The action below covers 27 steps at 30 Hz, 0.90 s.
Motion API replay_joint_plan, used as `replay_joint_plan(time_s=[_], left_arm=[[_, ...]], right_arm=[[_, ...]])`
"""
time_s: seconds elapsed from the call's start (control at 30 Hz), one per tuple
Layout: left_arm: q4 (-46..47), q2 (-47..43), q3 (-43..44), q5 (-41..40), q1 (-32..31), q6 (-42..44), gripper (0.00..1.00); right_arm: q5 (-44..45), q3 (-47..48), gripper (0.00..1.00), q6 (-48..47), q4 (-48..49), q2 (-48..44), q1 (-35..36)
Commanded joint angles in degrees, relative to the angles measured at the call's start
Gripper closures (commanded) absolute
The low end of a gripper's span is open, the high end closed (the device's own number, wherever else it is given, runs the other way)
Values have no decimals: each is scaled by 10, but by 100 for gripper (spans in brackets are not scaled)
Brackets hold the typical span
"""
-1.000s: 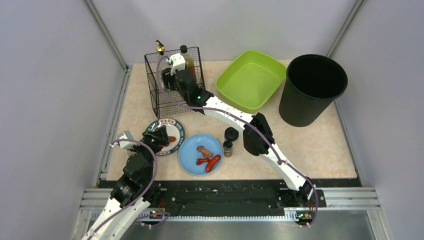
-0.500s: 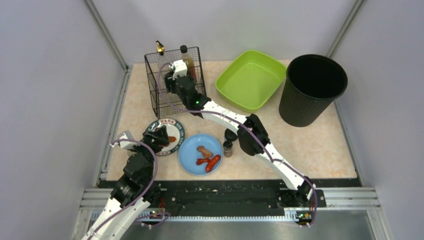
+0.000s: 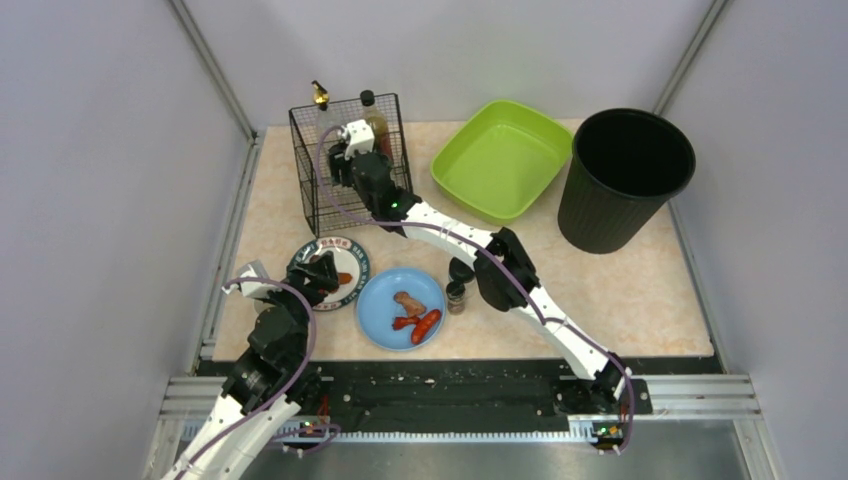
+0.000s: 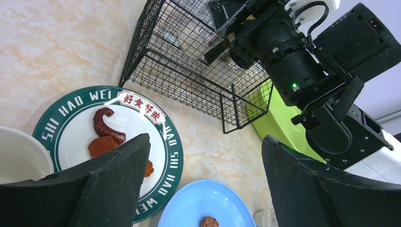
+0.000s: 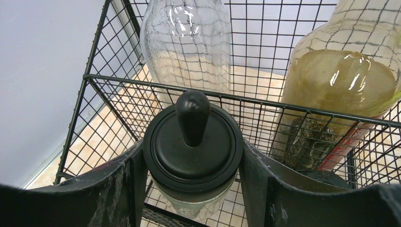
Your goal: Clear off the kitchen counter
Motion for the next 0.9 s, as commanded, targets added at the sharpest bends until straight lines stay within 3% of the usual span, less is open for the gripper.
replay_joint_plan(time_s=[0.0,0.13,0.33,0.87], left_arm=[[29,6,-2,3,-2,6,8],[29,6,-3,2,-1,6,8],[27,6,-3,-2,-1,8,8],[23,6,0,-9,-2,11,9]], right_arm=[[-2,29,46,5,69,11,-6],[-2,24,36,-3,75,4,1],[0,19,29,-22,79,-11,13],[-4,-108,26,-61,124,-151,43]])
